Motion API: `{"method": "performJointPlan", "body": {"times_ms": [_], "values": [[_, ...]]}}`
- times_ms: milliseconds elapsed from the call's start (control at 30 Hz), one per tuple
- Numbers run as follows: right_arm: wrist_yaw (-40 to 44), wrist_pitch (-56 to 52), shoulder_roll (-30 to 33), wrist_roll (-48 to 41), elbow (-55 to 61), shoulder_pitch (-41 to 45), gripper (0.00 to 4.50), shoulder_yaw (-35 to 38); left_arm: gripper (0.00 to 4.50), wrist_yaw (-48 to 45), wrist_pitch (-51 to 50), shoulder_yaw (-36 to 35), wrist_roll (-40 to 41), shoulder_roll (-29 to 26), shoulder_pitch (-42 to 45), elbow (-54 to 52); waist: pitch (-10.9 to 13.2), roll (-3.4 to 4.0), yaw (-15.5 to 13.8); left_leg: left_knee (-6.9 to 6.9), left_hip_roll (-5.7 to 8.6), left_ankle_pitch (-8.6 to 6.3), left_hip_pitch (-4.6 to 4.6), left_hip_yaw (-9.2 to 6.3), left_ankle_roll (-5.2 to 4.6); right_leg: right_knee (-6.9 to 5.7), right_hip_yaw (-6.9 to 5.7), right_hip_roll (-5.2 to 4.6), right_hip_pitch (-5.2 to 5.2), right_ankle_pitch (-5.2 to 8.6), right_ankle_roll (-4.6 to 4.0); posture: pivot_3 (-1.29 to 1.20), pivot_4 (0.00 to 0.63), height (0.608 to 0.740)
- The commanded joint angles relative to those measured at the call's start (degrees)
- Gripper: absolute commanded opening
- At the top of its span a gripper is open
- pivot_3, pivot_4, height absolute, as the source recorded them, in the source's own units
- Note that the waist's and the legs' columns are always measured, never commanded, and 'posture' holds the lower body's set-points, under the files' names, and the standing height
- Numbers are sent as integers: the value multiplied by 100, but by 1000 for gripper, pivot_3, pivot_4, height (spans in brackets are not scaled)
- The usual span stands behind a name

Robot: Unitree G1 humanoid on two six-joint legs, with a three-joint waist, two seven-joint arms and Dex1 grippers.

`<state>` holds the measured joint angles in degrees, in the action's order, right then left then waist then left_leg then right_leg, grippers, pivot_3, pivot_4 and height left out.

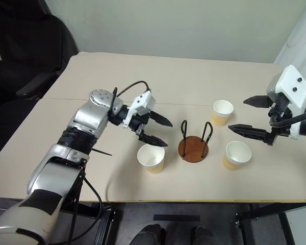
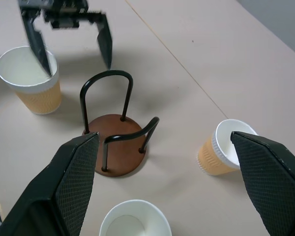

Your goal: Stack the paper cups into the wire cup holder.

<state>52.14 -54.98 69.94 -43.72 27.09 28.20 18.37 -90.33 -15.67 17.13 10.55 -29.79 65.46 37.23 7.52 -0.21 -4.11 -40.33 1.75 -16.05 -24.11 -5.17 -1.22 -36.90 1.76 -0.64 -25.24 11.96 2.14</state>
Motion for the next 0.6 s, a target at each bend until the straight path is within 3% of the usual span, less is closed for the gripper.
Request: {"method": "performJointPlan", "body": {"times_ms": [33,367,600], "values": [[-10,122,40,3,-42,236,4363,-4,4468,-159,-5,-302,99,-85,269,140,0,0,1,0,0,0,0,0,0,0,0,0,0,0,0,0,150,740],[3,653,-196,470,-489,669,4363,-619,4468,-170,-417,-711,257,-484,277,-167,0,0,41,1,0,1,1,-4,-3,2,-1,1,0,0,0,0,150,740],[250,1294,-609,1200,-1049,1104,4363,-1572,4468,-104,-896,-928,539,-908,-117,-1066,0,0,86,1,0,2,0,-4,-8,4,-2,1,-1,0,0,0,150,740]]}}
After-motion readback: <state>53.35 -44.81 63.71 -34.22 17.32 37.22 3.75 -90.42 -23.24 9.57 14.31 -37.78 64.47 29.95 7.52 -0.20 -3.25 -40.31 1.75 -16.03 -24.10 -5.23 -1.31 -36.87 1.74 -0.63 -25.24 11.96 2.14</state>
